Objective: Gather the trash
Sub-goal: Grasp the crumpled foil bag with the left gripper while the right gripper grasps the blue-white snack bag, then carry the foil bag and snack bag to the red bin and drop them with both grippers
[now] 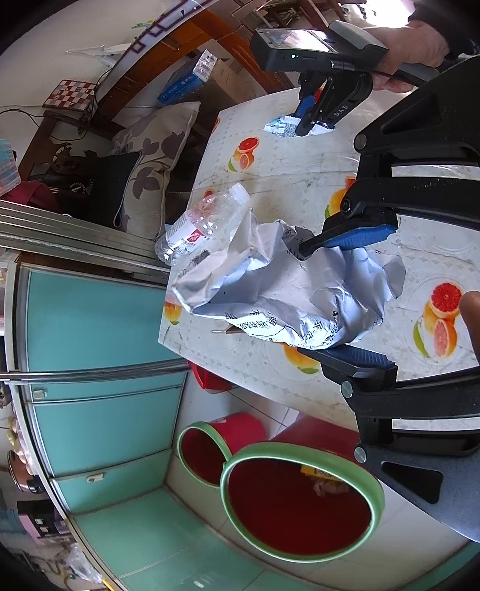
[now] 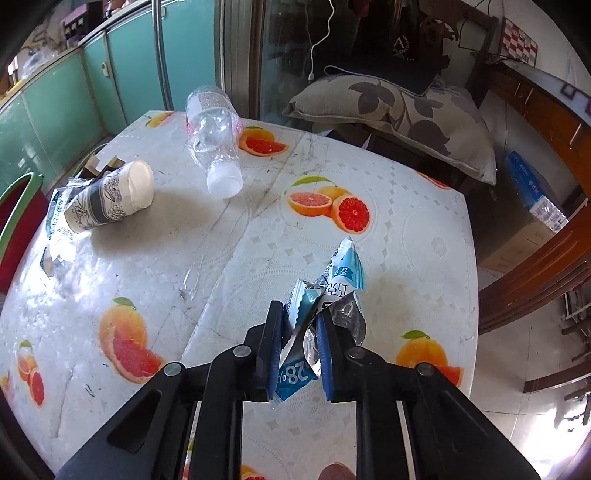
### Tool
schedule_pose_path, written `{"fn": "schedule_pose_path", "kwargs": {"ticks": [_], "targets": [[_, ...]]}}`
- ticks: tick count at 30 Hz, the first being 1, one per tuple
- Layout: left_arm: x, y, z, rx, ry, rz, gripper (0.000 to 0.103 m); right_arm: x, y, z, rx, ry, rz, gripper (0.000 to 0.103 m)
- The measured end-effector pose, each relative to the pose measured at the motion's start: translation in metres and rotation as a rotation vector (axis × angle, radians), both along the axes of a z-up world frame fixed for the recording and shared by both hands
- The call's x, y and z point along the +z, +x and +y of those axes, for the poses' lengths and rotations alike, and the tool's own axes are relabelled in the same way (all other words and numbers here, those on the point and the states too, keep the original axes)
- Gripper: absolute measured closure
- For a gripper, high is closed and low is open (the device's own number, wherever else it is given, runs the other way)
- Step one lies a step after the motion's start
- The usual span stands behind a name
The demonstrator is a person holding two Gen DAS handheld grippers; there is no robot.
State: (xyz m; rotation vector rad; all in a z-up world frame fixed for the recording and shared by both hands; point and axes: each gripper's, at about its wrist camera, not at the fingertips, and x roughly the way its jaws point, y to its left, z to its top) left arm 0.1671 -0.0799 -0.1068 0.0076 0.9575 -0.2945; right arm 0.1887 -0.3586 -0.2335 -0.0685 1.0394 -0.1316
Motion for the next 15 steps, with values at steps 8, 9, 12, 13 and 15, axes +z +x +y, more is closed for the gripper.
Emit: {"fn": "schedule_pose_path", "kwargs": {"ticks": [8,9,12,13,15], "targets": [[0.007,-0.001,0.029,0.048,-0.031,-0.023,0.059,0.028,-0.011,0.019,0.025,-0.016,-0.034,0.096],[0.008,-0.001,0.033,0.055,-0.033,-0.026,0.059,0.032,-0.012,0.023,0.031,-0.019,-0.039,0.096],[0.01,-0.003,0.048,0.077,-0.037,-0.039,0.059,0.046,-0.017,0.036,0.052,-0.016,-0.057,0.096],[0.011,-0.003,0.054,0.086,-0.039,-0.041,0.059,0.051,-0.018,0.042,0.062,-0.017,-0.066,0.096],[0.013,-0.003,0.067,0.107,-0.043,-0.047,0.059,0.061,-0.019,0.056,0.083,-0.016,-0.083,0.096]]}}
